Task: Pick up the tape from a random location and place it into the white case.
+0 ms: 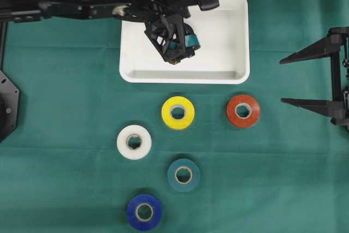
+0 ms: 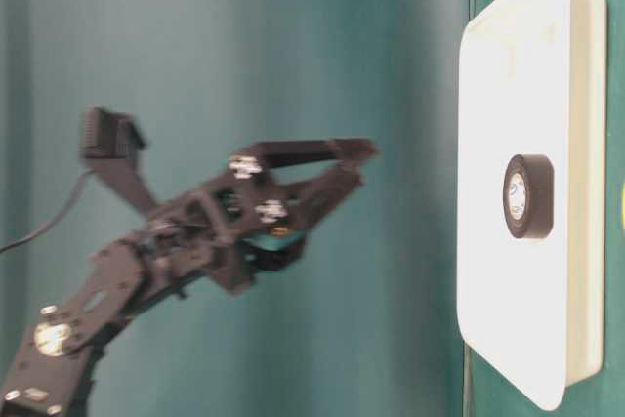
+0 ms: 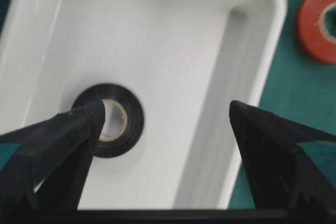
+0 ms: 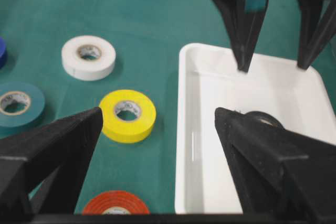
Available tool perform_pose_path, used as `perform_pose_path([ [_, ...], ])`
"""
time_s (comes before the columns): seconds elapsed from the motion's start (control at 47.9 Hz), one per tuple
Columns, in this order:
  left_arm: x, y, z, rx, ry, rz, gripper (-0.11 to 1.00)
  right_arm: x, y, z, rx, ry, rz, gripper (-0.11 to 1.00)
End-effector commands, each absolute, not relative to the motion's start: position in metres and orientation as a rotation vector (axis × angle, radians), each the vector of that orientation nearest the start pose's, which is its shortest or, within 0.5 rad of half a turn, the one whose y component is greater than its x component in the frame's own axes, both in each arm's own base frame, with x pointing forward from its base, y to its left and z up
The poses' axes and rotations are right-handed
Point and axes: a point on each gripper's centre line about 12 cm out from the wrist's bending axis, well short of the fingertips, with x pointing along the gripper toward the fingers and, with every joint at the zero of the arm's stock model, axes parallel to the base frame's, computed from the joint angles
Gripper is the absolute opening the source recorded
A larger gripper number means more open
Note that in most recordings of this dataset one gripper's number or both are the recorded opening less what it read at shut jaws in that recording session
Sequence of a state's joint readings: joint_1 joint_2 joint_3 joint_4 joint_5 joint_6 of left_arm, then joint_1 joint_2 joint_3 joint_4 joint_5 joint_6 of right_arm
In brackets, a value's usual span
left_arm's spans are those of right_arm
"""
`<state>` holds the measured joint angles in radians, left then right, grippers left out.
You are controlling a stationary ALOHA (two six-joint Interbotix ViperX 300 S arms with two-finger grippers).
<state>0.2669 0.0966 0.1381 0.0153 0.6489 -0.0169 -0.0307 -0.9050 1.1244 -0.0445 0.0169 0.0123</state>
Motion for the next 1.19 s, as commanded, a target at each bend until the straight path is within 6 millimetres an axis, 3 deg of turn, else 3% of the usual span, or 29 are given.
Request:
perform_pose_path([
  [0.0, 0.436, 0.119, 0.284, -0.104, 0.821, 0.259, 0.95, 0.211, -0.007, 0.279, -0.026, 0.203, -0.028, 0.91],
  [0.209, 0.437, 0.104, 0.281, -0.082, 0.829, 0.223, 0.95, 0.211, -0.007, 0.279, -0.024, 0.203, -0.028, 0.91],
  [0.627, 0.447, 0.009, 0.29, 0.008, 0.804, 0.022, 0.95, 0.212, -0.007, 0.28, -0.021, 0.197, -0.028, 0.91],
  [0.877, 0.428, 0.008, 0.306, 0.009, 0.77, 0.019, 0.95, 0.212, -0.007, 0.281, -0.015, 0.195, -0.029, 0.91],
  [1.17, 0.375, 0.007, 0.34, 0.011, 0.641, 0.02, 0.95, 0.211, -0.007, 0.286, -0.013, 0.18, -0.03, 0.91],
])
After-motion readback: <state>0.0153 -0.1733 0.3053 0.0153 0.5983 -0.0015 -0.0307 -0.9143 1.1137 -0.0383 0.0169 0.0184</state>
